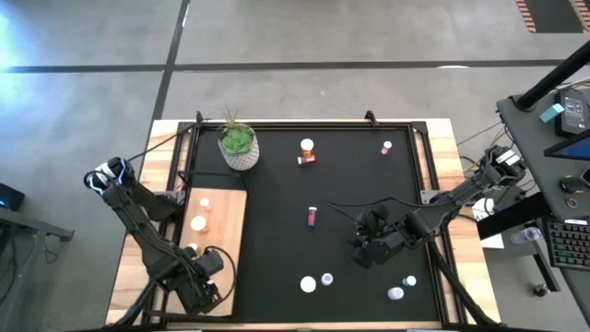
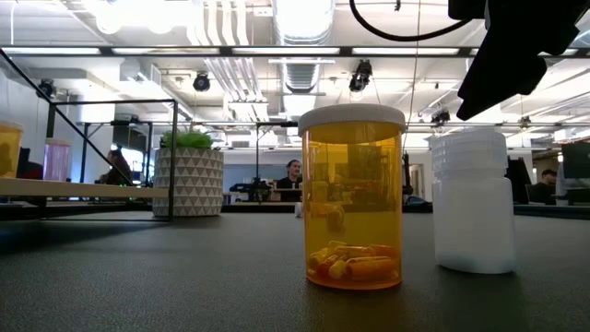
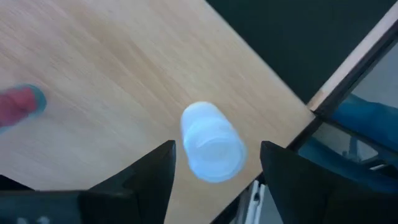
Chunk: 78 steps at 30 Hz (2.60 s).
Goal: Pick and place medicine bottles onto shelf by color
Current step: Put the top white pill bottle on the shelf, then put the right pink plastic pill bottle on the shelf aligned with the other pink pill bottle
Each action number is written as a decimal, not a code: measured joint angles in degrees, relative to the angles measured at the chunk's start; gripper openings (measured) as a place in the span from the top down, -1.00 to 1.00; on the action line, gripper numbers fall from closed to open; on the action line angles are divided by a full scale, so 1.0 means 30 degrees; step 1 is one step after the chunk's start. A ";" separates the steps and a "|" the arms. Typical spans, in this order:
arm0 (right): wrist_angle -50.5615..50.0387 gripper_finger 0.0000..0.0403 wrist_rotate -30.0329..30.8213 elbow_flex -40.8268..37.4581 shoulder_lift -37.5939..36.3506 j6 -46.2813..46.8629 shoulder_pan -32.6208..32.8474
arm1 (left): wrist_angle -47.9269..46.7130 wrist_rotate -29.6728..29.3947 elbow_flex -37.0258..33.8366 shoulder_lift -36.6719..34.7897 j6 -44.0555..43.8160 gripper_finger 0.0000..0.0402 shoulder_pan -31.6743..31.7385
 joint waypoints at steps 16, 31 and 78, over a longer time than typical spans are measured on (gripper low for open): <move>0.0002 -0.24 -0.0001 0.0000 0.0000 0.0002 -0.0003 | -0.0699 0.0284 -0.0092 0.0444 0.0674 0.37 -0.0592; 0.0004 -0.24 0.0002 0.0000 0.0000 0.0005 0.0000 | -0.2995 0.1251 -0.0114 0.0290 -0.1435 0.35 -0.3374; -0.0002 -0.24 -0.0001 0.0004 0.0004 -0.0002 0.0001 | -0.4262 -0.3064 0.0693 -0.3715 -0.1449 -0.10 -0.3335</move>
